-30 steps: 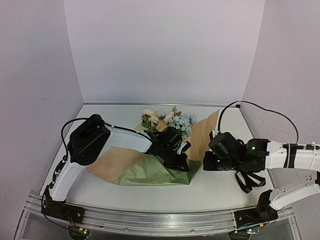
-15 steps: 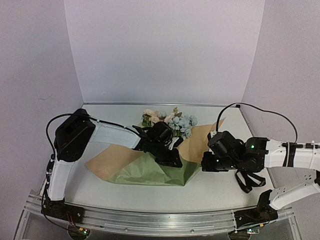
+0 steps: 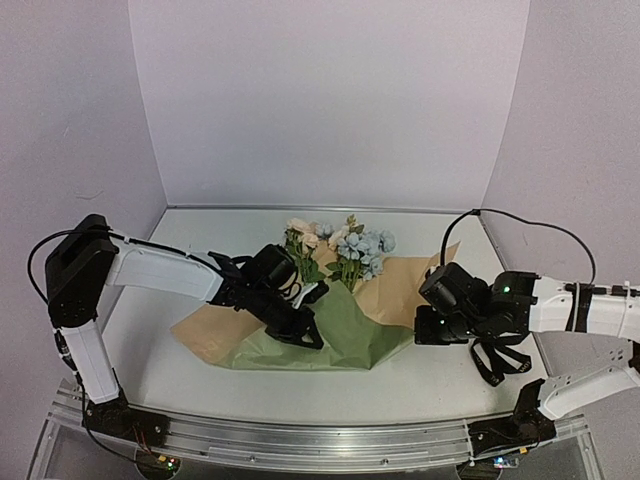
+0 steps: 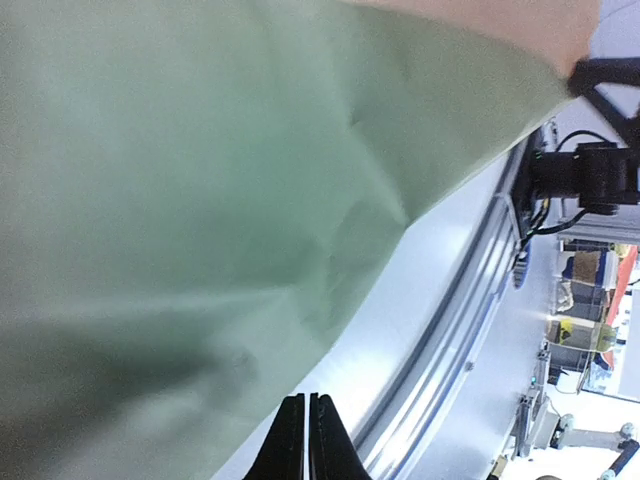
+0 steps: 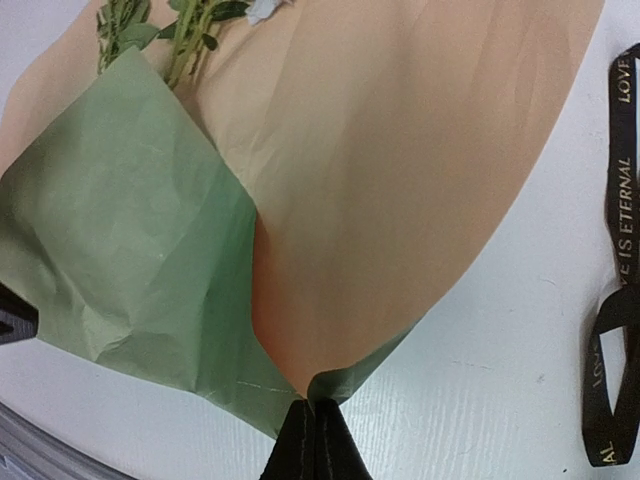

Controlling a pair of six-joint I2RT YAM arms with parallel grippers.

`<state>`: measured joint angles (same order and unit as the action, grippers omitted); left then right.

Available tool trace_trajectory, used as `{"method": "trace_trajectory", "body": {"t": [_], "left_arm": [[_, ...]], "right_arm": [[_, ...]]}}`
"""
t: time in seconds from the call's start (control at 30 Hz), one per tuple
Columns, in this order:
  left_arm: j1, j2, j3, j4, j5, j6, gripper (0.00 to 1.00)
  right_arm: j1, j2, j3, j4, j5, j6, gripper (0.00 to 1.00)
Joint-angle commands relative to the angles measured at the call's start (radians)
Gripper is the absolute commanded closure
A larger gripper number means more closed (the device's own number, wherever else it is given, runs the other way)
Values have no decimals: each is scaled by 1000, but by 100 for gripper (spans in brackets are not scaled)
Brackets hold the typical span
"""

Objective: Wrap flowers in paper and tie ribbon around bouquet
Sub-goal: Fold the one-fourth-folded wrapping paper at the center of the board.

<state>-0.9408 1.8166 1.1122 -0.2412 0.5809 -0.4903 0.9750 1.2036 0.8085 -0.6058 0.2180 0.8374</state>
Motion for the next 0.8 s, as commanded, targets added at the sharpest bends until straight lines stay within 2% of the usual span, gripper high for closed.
{"method": "trace_trajectory", "body": {"t": [0.0,0.17,0.4,0.6,0.77], "left_arm": [[41,33,-54,52,-29,-19,97],[85,108,-80,139,-64,-84,100],[77,147,-110,212,-31,-124,100],[78,137,-128,237,-27,-127,100],[81,123,-115,212,-39,-114,100]], "right_arm": [[-28,-25,14,-57,61,0,100],[-30,-15,44,-95,69,-27,100],[13,129,209,-69,-71,-44,100],[21,332,320,96,-311,-27,100],[16,491,357,242,-453,-31,100]]}}
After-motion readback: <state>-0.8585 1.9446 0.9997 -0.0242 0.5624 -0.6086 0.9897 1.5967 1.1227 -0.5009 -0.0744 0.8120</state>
